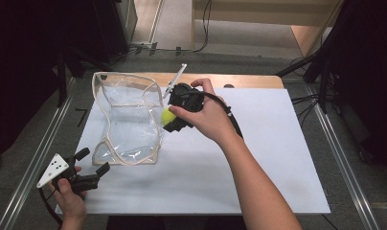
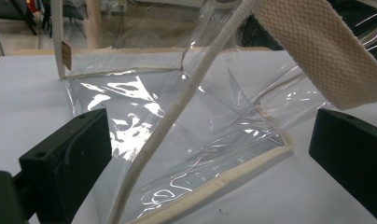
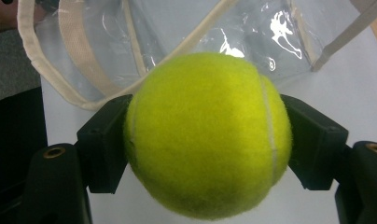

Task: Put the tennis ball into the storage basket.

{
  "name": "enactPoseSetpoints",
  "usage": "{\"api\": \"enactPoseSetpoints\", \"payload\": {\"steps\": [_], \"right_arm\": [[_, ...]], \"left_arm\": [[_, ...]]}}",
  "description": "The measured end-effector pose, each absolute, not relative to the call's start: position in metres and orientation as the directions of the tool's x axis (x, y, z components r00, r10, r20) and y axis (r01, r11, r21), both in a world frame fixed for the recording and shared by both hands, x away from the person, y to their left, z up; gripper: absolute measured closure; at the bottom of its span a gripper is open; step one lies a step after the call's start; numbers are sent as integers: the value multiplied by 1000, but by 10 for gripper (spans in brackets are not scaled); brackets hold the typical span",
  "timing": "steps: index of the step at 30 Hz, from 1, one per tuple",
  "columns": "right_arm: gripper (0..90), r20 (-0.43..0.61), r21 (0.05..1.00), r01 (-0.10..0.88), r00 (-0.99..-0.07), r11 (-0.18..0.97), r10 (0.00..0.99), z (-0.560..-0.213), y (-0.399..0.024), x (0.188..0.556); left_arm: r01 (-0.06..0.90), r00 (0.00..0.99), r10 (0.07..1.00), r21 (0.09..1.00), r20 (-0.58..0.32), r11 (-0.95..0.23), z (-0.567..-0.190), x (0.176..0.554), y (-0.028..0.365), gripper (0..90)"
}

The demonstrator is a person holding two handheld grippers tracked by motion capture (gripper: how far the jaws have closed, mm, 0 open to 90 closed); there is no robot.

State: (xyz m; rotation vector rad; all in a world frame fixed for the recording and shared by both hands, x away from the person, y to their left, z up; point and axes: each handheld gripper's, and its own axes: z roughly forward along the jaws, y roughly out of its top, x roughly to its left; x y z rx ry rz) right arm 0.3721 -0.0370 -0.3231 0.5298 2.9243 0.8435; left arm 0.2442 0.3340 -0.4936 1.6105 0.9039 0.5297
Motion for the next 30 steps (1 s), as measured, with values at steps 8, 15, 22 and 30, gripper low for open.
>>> {"api": "enactPoseSetpoints", "payload": {"steps": [8, 15, 22, 30], "right_arm": [[229, 38, 524, 293, -946, 799, 322, -316, -30, 371], [230, 35, 526, 278, -951, 804, 306, -311, -22, 370], [230, 36, 527, 266, -956, 807, 291, -307, -16, 368], [230, 38, 531, 251, -961, 810, 273, -304, -6, 368]], "left_arm": [[273, 600, 789, 961, -135, -43, -494, 245, 334, 0], [274, 600, 789, 961, -131, -49, -494, 244, 334, 0], [272, 595, 793, 961, -127, -50, -494, 244, 333, 0], [272, 594, 794, 961, -127, -50, -494, 244, 333, 0]]}}
